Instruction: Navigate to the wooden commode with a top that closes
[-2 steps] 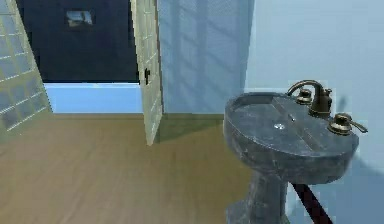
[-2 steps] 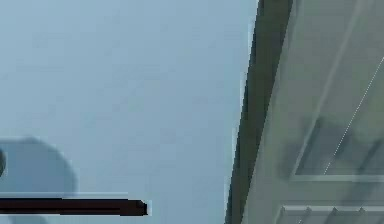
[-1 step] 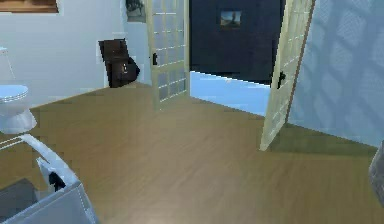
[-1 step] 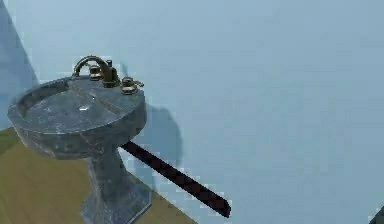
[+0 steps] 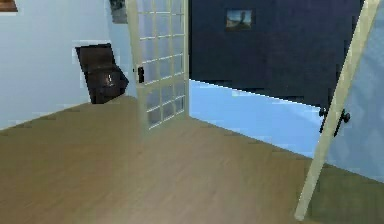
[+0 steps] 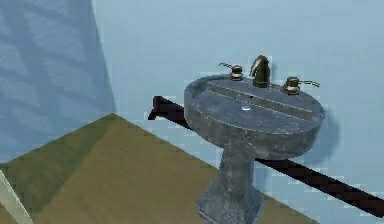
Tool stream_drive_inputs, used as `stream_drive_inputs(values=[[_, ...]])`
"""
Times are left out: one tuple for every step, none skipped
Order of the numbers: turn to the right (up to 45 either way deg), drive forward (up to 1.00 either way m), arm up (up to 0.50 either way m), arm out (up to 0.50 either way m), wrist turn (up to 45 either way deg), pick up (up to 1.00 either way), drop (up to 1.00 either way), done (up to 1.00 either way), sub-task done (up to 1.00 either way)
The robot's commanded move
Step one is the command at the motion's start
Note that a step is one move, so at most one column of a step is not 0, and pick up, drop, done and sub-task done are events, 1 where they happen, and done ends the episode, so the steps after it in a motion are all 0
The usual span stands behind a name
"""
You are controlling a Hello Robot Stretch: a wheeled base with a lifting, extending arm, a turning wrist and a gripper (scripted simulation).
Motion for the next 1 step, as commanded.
stream_drive_inputs(values=[[-27.0, 0.0, 0.0, 0.0, 0.0, 0.0, 0.0, 0.0, 0.0]])
